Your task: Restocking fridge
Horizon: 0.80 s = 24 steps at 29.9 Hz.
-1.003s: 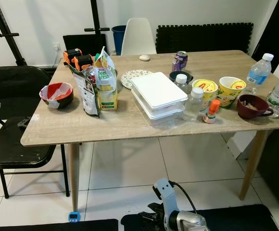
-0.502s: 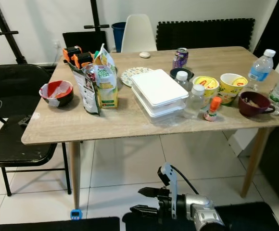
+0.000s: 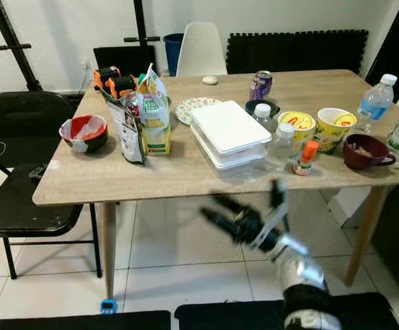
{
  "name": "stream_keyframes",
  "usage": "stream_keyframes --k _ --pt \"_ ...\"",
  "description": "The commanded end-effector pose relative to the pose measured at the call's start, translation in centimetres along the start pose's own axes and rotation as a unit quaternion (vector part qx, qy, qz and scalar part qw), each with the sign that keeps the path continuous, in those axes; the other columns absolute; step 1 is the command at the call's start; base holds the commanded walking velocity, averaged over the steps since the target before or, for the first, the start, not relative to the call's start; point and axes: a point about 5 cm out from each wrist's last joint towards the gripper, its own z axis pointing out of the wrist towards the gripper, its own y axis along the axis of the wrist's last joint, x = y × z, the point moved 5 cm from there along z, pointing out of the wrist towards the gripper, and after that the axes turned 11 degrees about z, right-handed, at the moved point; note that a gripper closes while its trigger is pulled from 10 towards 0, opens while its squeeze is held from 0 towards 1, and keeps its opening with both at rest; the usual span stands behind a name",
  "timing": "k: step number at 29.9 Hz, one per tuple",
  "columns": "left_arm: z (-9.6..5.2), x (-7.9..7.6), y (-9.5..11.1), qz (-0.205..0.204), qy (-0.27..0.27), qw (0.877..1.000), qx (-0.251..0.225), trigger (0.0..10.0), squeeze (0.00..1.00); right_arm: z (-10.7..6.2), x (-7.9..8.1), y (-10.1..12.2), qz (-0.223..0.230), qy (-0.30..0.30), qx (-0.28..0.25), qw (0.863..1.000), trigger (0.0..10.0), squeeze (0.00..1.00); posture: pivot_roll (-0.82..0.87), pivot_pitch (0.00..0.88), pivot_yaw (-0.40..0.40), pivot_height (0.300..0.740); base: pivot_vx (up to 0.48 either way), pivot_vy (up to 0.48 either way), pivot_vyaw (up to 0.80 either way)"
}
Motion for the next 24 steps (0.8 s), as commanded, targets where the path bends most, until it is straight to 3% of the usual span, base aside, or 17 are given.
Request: stream_keyframes --k 1,3,9,10,15,16,17,19,20,24 --pt "-0.3 1.8 6.3 0.003 0.030 0.995 -0.100 10.0 0.00 0.1 0.4 1.8 -0.011 -0.006 -0.035 0.999 10.0 0.00 -0.03 0.000 0.009 0.740 0.000 0.000 0.00" --pt "-0.3 1.9 6.3 0.004 0.030 0.995 -0.100 10.0 0.00 0.5 1.1 3.7 -0.038 -0.005 -0.056 0.998 10.0 0.00 -0.03 0.000 0.010 0.740 0.000 0.000 0.00" --pt "-0.4 2.0 6.6 0.009 0.030 0.994 -0.103 10.0 0.00 1.2 -0.7 9.9 -0.129 -0.111 -0.138 0.976 10.0 0.00 -0.03 0.000 0.013 0.740 0.000 0.000 0.00" --pt "-0.4 2.0 6.6 0.009 0.030 0.994 -0.103 10.0 0.00 1.2 -0.7 9.9 -0.129 -0.111 -0.138 0.976 10.0 0.00 -0.03 0.000 0.013 0.740 0.000 0.000 0.00" --pt "-0.4 1.9 6.7 0.009 0.029 0.994 -0.103 10.0 0.00 1.2 -1.5 15.0 -0.199 -0.204 -0.202 0.937 10.0 0.00 -0.03 0.000 0.010 0.740 0.000 0.000 0.00" --pt "-0.4 1.8 6.7 0.008 0.029 0.994 -0.103 10.0 0.00 1.2 -1.7 15.5 -0.218 -0.227 -0.202 0.928 10.0 0.00 -0.03 0.000 0.009 0.740 0.000 0.000 0.00" --pt "-0.4 1.8 6.7 0.008 0.029 0.994 -0.103 10.0 0.00 1.2 -1.7 15.5 -0.218 -0.227 -0.202 0.928 10.0 0.00 -0.03 0.000 0.009 0.740 0.000 0.000 0.00" --pt "-0.3 1.7 6.6 0.006 0.028 0.994 -0.103 10.0 0.00 0.9 -2.3 16.4 -0.245 -0.275 -0.201 0.908 10.0 0.00 -0.02 0.000 0.006 0.740 0.000 0.000 0.00" --pt "-0.3 1.7 6.6 0.006 0.028 0.994 -0.103 10.0 0.00 0.9 -2.3 16.4 -0.245 -0.275 -0.201 0.908 10.0 0.00 -0.02 0.000 0.006 0.740 0.000 0.000 0.00" --pt "-0.3 1.5 6.2 0.003 0.027 0.995 -0.100 10.0 0.00 0.4 -3.5 17.6 -0.279 -0.348 -0.193 0.874 10.0 0.00 -0.02 0.000 0.006 0.740 0.000 0.000 0.00"
